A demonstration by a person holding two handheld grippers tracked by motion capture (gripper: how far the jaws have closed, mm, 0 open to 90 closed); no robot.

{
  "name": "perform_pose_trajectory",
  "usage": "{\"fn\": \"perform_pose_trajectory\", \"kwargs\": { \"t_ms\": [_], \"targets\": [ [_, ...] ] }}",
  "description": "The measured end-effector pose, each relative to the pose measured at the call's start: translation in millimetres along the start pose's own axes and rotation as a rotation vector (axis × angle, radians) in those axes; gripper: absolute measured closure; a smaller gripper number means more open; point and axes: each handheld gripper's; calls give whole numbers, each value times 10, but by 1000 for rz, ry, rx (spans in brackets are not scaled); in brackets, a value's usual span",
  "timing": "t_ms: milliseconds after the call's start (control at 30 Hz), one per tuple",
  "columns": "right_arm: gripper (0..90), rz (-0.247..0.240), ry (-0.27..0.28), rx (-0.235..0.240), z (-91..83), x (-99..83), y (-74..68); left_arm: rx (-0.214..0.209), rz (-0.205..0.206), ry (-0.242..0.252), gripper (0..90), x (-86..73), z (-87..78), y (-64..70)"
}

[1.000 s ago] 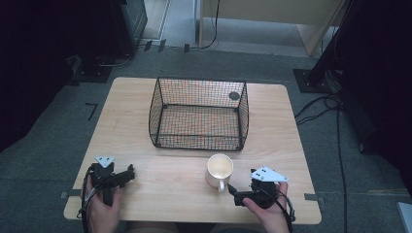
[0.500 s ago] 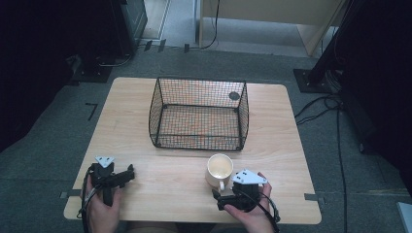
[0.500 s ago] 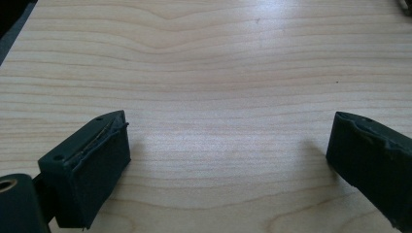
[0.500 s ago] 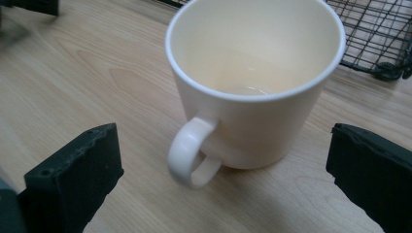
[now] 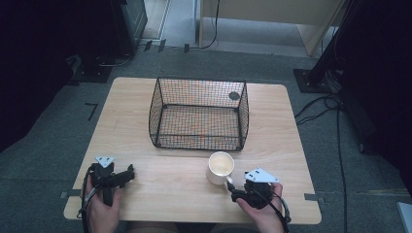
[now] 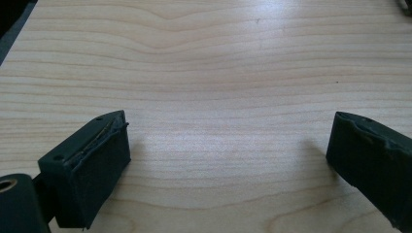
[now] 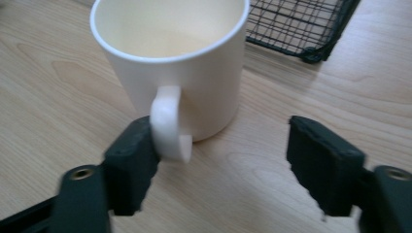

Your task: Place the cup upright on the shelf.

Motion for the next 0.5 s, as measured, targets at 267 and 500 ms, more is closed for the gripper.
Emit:
{"fn": "perform_pose_trajectory", "kwargs": {
  "t_ms": [267, 500],
  "targets": [
    [599, -30, 23, 64, -2, -9, 22, 0, 0, 0, 22, 0, 0, 0],
    [787, -64, 19, 119, 42, 11, -25, 1, 0, 1, 22, 0, 1, 1]
  ]
}}
Point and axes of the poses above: each handheld gripper's, and its own axes: z roughly forward along the jaws, x roughly out of its top, y roughly to its right
